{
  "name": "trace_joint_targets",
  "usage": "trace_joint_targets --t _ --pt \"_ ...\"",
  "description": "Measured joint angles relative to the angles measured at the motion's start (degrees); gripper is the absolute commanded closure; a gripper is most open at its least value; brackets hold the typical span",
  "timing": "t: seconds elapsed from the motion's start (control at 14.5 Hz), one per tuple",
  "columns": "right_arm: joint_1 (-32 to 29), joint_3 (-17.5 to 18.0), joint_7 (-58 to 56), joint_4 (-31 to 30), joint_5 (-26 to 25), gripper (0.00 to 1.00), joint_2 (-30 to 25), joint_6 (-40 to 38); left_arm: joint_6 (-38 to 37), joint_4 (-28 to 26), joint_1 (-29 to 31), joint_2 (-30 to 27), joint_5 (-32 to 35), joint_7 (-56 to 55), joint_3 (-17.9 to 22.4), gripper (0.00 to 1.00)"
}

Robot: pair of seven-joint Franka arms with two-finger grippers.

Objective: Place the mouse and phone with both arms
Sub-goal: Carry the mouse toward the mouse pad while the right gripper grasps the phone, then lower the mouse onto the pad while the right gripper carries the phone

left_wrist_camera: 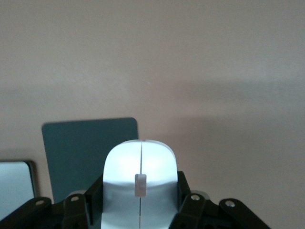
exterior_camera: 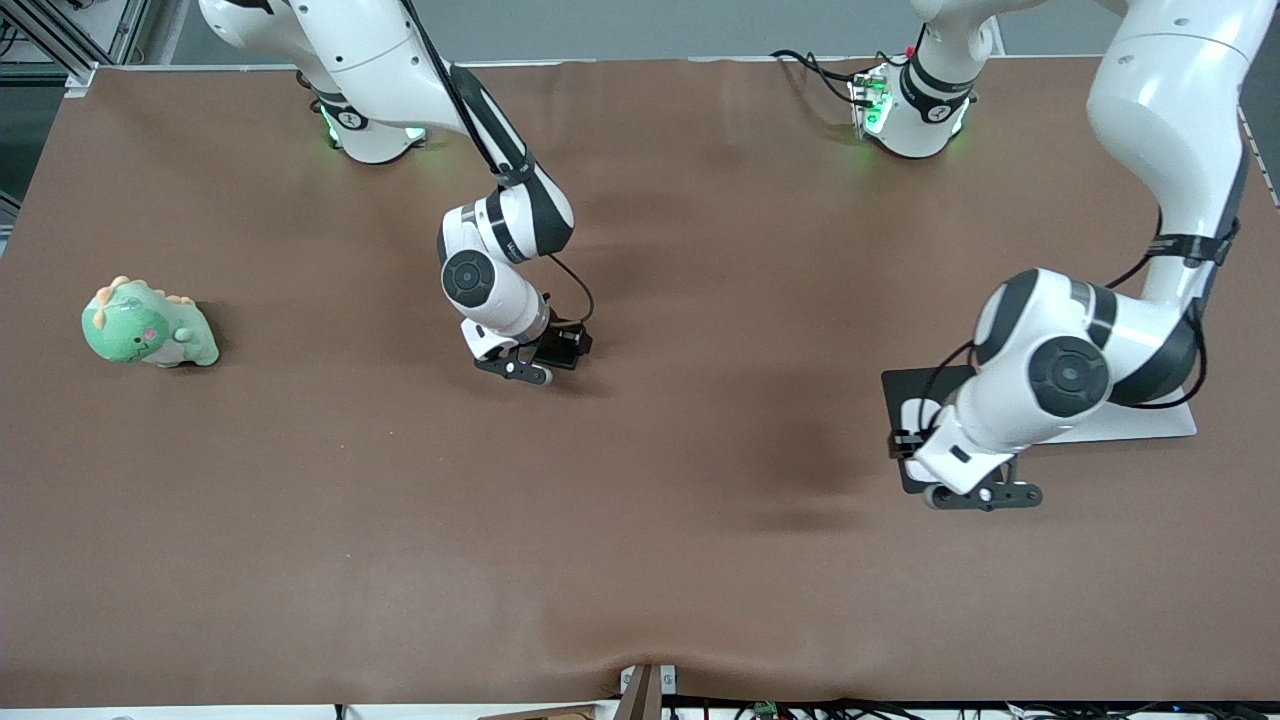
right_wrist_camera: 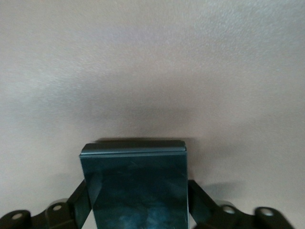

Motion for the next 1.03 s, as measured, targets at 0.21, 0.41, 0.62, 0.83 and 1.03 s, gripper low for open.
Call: trace_joint_targets --t 0.21,0.41,0.62,0.83,1.03 --pt "-0.21 -0.53 0.07 1.06 0.18 1.00 -0.17 -3.03 5.93 -4.62 2.04 0.05 1.65 2.19 0.00 1.00" --pt "-1.32 -1.81 -0.05 2.71 0.18 1.00 -0.65 -7.35 13.74 -9.63 3.14 0.65 5.48 2.17 0.06 1.00" --pt "-1.99 -3.56 -1.41 3.10 0.18 1.00 -1.63 -8.54 18.69 -12.39 4.69 1.95 8.97 2.15 0.20 1.00" --pt "-2.07 -6.68 -4.14 2.81 0.17 1.00 -2.04 -11.09 19.84 -12.67 6.04 3.08 10.82 2.15 0.39 1.00" --pt "-2.19 -10.90 -10.09 0.45 0.11 1.00 -3.21 -11.82 21.44 -13.59 7.88 3.92 11.84 2.19 0.43 1.00"
